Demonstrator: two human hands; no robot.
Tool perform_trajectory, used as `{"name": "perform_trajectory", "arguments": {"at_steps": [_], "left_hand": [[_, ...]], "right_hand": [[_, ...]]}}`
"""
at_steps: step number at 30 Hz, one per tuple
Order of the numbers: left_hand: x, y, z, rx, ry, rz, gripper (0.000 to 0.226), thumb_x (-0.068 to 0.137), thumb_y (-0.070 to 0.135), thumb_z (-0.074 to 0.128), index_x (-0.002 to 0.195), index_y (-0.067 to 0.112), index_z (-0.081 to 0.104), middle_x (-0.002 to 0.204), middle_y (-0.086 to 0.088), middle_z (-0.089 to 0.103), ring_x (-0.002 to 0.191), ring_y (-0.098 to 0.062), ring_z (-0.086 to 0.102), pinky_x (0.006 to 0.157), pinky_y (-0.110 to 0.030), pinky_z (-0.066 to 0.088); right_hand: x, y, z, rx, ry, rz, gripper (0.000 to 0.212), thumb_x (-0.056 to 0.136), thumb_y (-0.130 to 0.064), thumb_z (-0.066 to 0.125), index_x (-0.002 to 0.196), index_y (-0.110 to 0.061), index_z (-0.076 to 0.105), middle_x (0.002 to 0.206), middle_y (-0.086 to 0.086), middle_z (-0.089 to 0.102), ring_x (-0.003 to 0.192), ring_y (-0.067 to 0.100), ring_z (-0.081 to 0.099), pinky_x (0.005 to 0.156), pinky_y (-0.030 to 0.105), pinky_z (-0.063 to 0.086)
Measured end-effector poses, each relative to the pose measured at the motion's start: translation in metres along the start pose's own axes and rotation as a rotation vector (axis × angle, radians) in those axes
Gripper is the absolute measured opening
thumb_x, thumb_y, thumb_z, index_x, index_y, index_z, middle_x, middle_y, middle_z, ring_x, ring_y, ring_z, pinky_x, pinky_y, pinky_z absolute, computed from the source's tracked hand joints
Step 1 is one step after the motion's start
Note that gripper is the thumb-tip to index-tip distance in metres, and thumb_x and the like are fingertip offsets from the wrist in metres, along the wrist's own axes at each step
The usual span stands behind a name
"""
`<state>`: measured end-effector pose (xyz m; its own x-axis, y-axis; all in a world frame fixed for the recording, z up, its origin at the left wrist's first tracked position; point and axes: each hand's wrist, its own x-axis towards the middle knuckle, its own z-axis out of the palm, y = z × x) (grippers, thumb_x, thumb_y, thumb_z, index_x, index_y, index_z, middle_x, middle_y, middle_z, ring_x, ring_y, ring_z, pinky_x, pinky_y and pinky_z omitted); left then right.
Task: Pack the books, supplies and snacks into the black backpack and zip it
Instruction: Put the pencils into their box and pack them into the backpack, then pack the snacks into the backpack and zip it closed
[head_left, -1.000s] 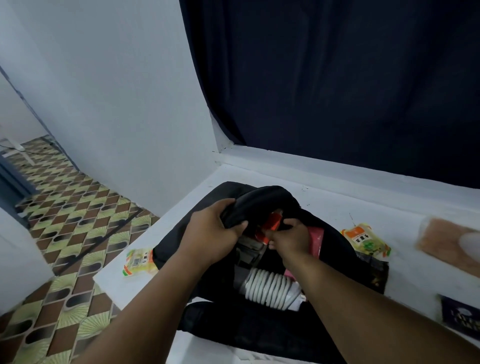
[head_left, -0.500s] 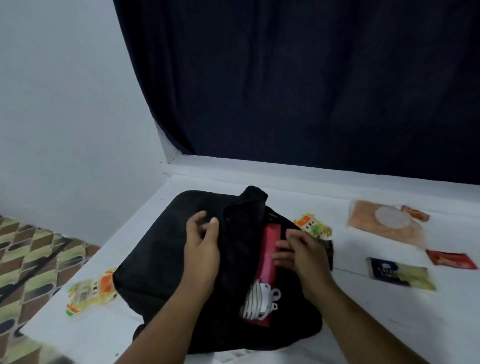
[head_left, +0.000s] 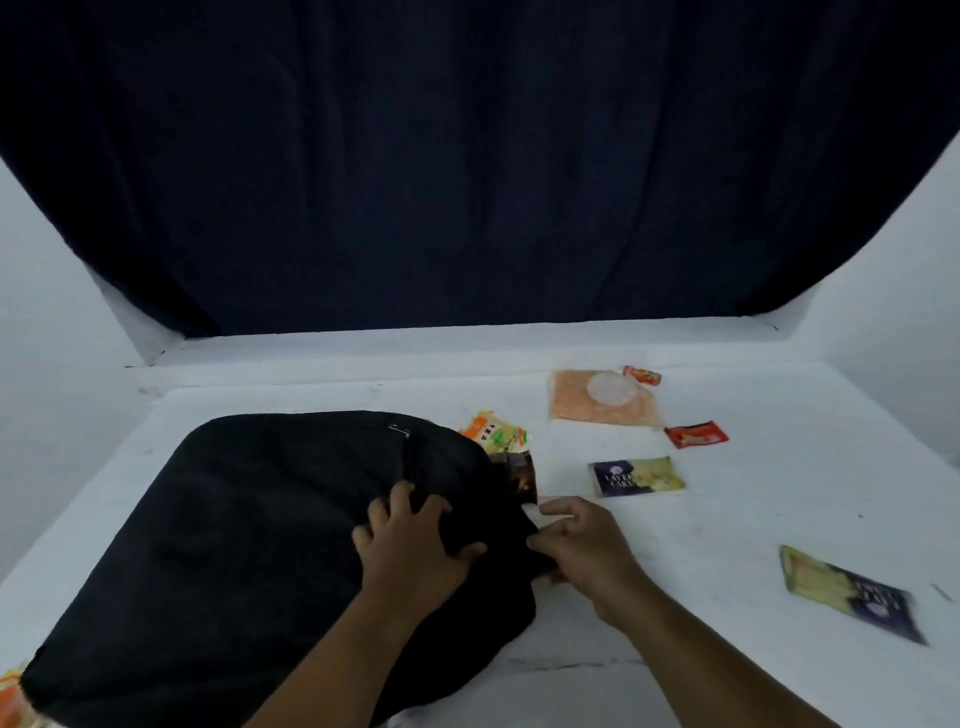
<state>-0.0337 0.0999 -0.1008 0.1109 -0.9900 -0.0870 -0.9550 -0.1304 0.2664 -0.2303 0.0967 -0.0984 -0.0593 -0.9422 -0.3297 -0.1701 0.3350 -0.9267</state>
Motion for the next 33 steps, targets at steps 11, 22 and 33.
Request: {"name": "perform_trajectory", "arguments": {"at_steps": [11,22,33], "left_hand": [[0.020,-0.014,-0.002,-0.413,0.205,-0.165,0.044,0.084,0.013,0.073,0.124,0.016,0.053,0.123,-0.013,0.046,0.081,-0.020,0.053,0.075,-0.032,0.045],[0.025,-0.009,-0.004,-0.260,0.206,-0.393,0.070,0.074,0.040,0.083,0.133,0.022,0.050,0.124,-0.006,0.059,0.110,-0.029,0.060,0.086,-0.037,0.049],[-0.009,-0.013,-0.008,-0.248,0.198,-0.478,0.036,0.078,0.036,0.079,0.105,0.039,0.057,0.076,0.011,0.064,0.069,-0.011,0.062,0.056,-0.023,0.044]], "right_hand": [[0.023,0.010,-0.013,-0.175,0.007,-0.092,0.013,0.091,-0.027,0.069,0.100,-0.019,0.066,0.086,0.000,0.072,0.066,0.018,0.069,0.058,0.030,0.056],[0.102,0.003,0.002,-0.281,0.005,-0.071,0.061,0.087,-0.030,0.072,0.138,-0.011,0.047,0.108,0.004,0.068,0.091,0.016,0.060,0.074,0.028,0.044],[0.113,0.015,-0.013,0.021,-0.035,-0.042,0.021,0.080,-0.028,0.054,0.078,-0.009,0.060,0.064,0.006,0.058,0.063,0.025,0.059,0.058,0.051,0.060]]}}
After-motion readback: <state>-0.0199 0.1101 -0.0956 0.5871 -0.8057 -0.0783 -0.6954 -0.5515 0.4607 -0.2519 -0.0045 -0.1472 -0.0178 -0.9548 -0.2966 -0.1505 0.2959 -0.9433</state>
